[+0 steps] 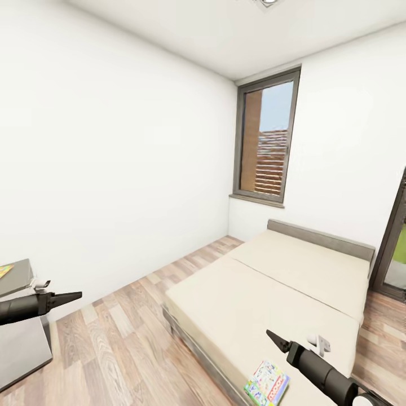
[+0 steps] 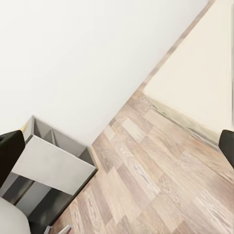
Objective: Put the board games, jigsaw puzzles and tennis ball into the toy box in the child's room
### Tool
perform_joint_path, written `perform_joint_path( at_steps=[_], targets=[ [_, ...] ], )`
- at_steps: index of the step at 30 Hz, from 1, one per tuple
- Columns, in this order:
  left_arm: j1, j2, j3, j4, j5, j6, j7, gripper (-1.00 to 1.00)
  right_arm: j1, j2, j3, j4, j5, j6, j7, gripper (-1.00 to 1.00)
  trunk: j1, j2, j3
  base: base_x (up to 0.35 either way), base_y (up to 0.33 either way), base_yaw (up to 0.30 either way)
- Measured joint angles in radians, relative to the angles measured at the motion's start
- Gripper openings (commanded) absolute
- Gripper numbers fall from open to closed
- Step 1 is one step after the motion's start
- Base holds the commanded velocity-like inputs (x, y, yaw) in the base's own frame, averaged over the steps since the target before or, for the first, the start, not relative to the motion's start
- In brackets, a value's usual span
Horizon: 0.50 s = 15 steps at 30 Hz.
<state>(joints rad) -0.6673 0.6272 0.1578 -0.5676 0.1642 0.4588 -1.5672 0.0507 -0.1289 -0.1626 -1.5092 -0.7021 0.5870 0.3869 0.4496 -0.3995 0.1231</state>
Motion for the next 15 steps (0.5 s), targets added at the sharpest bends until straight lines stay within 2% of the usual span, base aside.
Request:
perform_joint_path(
  at_steps=[15],
  targets=[
    [0.000,0.000,0.000,0.000,0.000,0.000,0.000,1.00,0.000,0.000,0.000,0.000,-0.001,0.000,0.000,1.00,0.000,0.000,0.009,0.000,0.000,-0.246]
  ],
)
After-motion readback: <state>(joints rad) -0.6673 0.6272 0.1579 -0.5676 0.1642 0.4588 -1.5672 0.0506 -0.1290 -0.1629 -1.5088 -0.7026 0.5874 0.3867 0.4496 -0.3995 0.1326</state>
